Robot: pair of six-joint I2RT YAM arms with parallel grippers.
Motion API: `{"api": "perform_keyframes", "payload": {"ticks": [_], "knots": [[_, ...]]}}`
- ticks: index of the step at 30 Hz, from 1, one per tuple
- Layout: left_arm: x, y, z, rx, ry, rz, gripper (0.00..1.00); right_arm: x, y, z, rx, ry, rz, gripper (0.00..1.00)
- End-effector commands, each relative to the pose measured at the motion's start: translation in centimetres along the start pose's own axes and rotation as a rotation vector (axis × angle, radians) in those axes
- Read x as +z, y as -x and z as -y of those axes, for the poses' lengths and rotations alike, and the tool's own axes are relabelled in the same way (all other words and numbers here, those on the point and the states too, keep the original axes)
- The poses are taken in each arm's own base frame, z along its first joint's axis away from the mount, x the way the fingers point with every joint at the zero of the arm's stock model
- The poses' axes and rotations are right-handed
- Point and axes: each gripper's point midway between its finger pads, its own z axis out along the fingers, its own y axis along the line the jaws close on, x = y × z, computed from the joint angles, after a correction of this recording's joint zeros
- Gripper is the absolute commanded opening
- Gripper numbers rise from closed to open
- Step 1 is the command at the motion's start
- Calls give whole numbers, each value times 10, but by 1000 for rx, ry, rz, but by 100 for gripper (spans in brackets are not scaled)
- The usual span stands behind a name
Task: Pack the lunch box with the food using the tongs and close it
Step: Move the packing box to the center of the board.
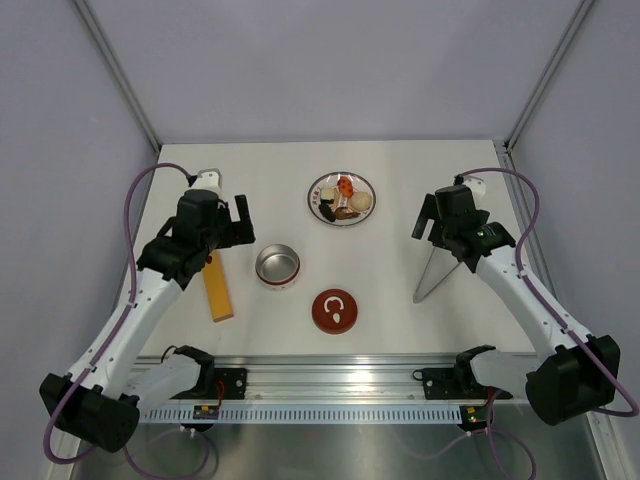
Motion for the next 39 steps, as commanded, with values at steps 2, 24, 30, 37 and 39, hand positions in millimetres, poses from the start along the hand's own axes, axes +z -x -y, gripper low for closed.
{"api": "perform_keyframes", "payload": {"ticks": [2,24,30,37,39], "knots": [[-5,5,1,-5,-16,34,99,-6,8,-8,25,58,29,100],[51,-93,36,-469,-65,-278,99,-19,3,-11,5,120,22,99],[71,-116,41,-521,-67,-332,99,-18,-2,-13,3,129,4,99],[90,-123,57,-521,-131,-371,99,-18,-4,-13,5,132,-3,99],[93,-118,67,-522,-175,-371,99,-18,-4,-12,7,131,-3,99]]}}
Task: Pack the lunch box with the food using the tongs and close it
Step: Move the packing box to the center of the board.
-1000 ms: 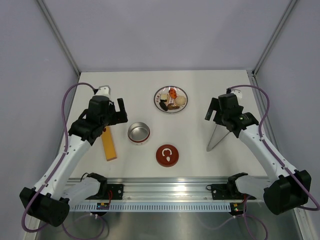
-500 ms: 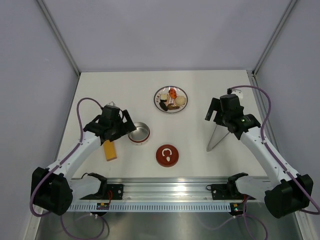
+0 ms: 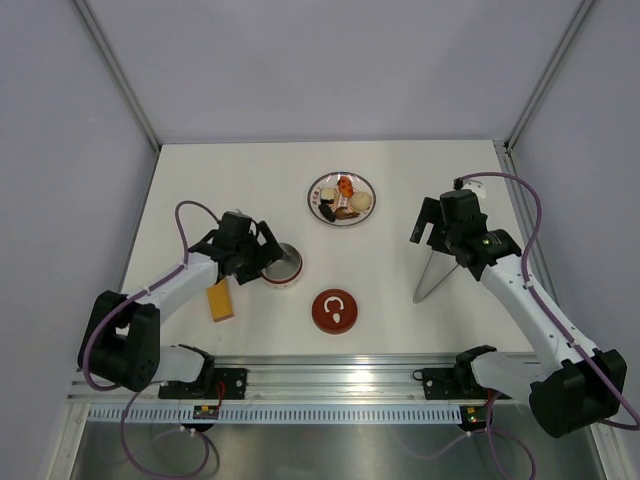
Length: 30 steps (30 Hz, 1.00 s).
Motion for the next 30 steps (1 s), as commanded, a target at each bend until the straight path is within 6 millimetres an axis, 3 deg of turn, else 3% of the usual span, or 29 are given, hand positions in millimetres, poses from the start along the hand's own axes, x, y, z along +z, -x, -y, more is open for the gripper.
{"api": "perform_keyframes", "payload": {"ticks": [1,16,22,27,30], "knots": [[4,9,36,2,-146,10,99,-5,4,-2,2,22,13,99],[21,19,113,74,-269,-12,99,-6,0,-2,7,19,-9,100],[32,19,128,114,-278,-32,99,-3,-10,-2,1,18,-55,100],[24,22,134,160,-278,-24,99,3,-21,9,43,-64,-103,100],[3,30,131,201,-263,27,99,5,-32,30,92,-190,-119,99]]}}
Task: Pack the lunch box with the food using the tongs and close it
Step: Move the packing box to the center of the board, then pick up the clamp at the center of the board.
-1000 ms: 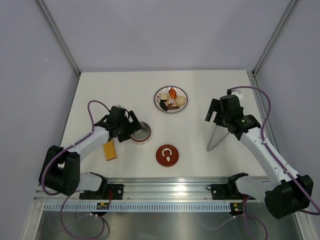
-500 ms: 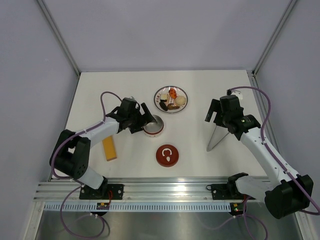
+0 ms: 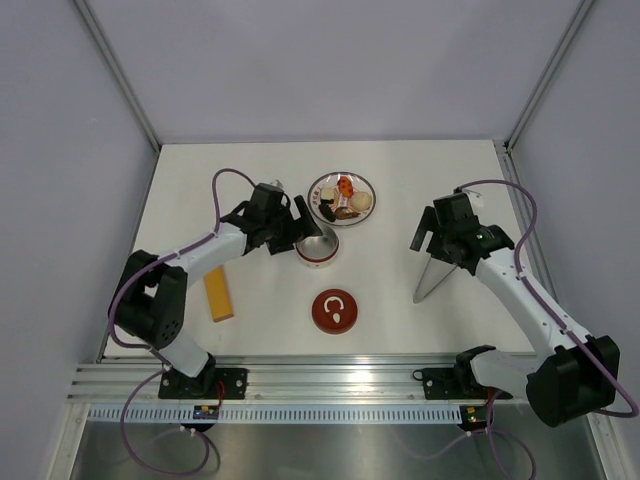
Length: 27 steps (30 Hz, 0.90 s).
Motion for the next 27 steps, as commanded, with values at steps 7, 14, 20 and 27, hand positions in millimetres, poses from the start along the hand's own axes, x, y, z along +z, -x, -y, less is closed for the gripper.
{"api": "perform_keyframes", "payload": {"ticks": [7,14,20,27], "knots": [[-90,38,19,181,30,189,99,18,-48,33,236,-130,-170,99],[-142,52,20,232,54,294,99,47,-69,40,336,-135,-263,100],[-150,50,27,261,1,305,99,76,-67,36,313,-157,-276,100],[-149,46,24,265,4,294,99,107,-56,51,199,-270,-257,100]]}}
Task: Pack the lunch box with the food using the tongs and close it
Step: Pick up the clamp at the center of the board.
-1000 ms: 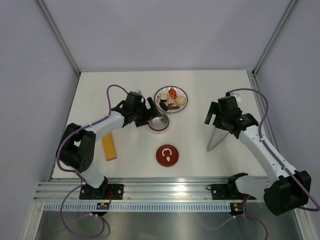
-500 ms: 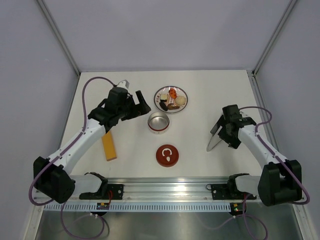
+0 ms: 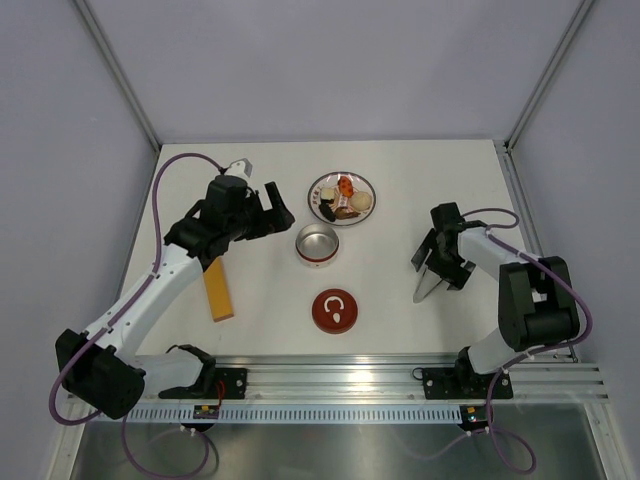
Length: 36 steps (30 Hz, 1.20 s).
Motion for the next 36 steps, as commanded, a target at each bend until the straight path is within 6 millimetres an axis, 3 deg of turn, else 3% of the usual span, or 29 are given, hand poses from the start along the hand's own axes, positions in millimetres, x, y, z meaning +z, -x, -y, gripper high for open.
{"api": "perform_keyframes", "payload": {"ticks": [1,8,12,17,21,25,29,36], "knots": [[-8,9,2,27,-14,40,99,-1,40,-10,-34,-26,122,99],[-11,8,-4,37,7,44,99,15,58,-18,-103,-59,146,98],[-10,3,-6,39,9,36,99,16,66,-41,-242,0,146,94],[-8,-1,-9,34,16,23,99,4,77,-66,-452,-4,226,92],[-5,-3,-7,20,8,15,99,-1,79,-81,-583,-38,276,91],[-4,-5,-5,12,-3,4,99,2,65,-92,-654,15,273,93],[-4,-7,-6,13,-1,-2,99,-4,60,-94,-588,57,278,99],[-7,-8,-8,11,2,2,99,-18,58,-90,-426,95,318,99]]}}
